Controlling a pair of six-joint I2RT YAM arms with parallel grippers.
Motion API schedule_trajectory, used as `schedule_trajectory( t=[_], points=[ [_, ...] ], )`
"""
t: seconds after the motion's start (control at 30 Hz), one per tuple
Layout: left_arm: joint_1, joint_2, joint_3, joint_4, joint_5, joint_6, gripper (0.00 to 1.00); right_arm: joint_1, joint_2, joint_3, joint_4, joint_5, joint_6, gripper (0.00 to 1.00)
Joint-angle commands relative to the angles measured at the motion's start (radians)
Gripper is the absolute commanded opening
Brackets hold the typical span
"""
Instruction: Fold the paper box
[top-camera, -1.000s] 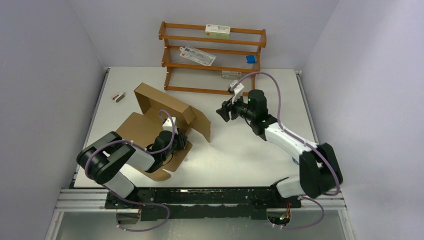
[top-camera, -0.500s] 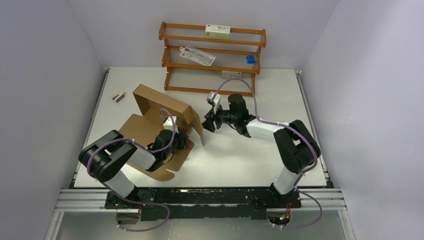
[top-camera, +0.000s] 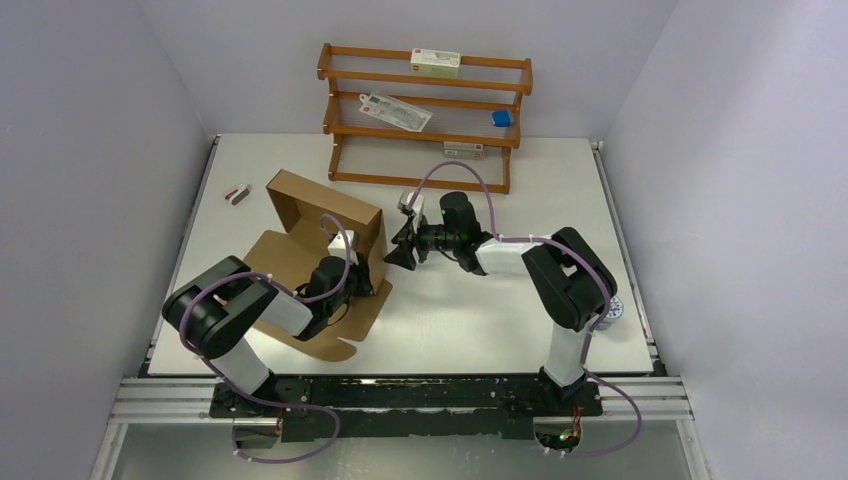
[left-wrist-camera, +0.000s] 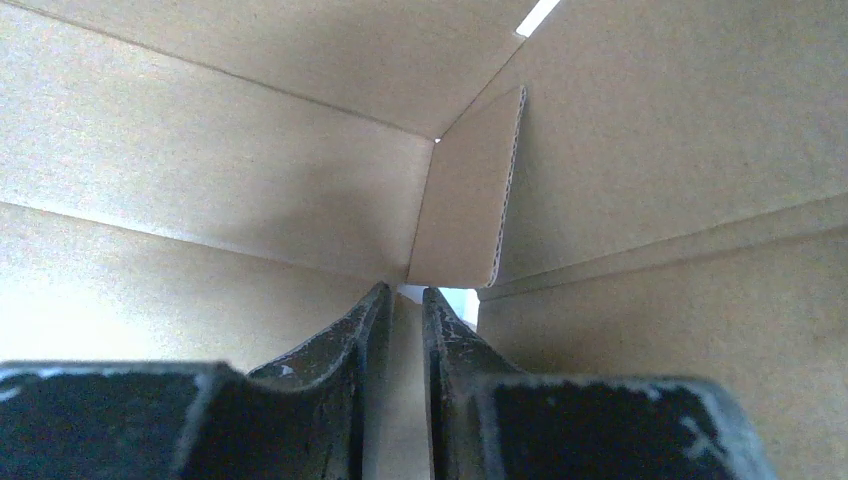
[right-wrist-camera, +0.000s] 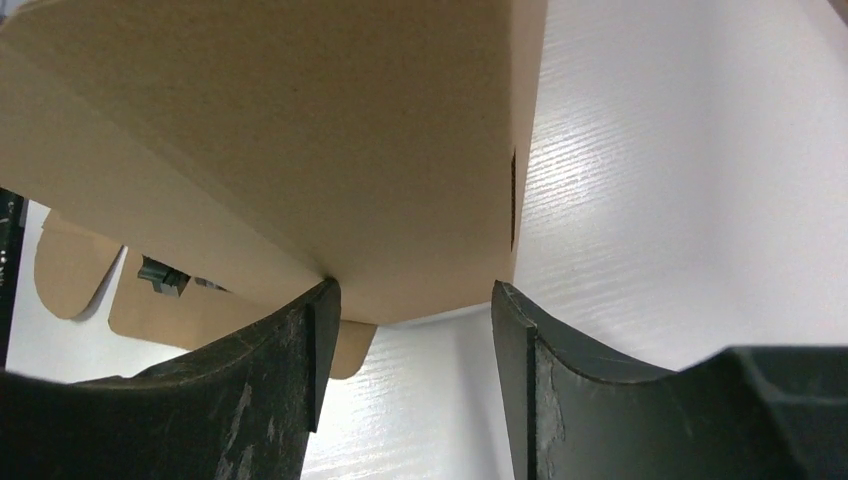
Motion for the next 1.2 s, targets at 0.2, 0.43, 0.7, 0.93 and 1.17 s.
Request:
schedule_trajectory(
  t=[0.2, 0.43, 0.7, 0.93, 1.17],
  points=[
    [0.004, 0.073, -0.012, 0.035, 0.12, -0.054, 0.23, 0.02, 0.056, -0.017, 0.274, -0.038, 0.177, 0.69],
    [0.004, -0.05, -0.02, -0.061, 0.1, -0.054, 0.27, 0.024, 0.068, -0.057, 0.3, -0.004, 0.174, 0.71],
    [0.004, -0.222, -0.022, -0.226, 0.034, -0.042, 0.33, 0.024, 0.083, -0.057, 0.276, 0.004, 0.15, 0.71],
    [0.008, -0.359, -0.04, -0.362, -0.017, -0.042, 0.39, 0.023, 0.083, -0.056, 0.259, 0.002, 0.114, 0.71],
    [0.029, -0.503, -0.05, -0.494, -0.043, -0.049, 0.43, 0.024, 0.091, -0.046, 0.253, 0.0, 0.111, 0.72]
  ],
)
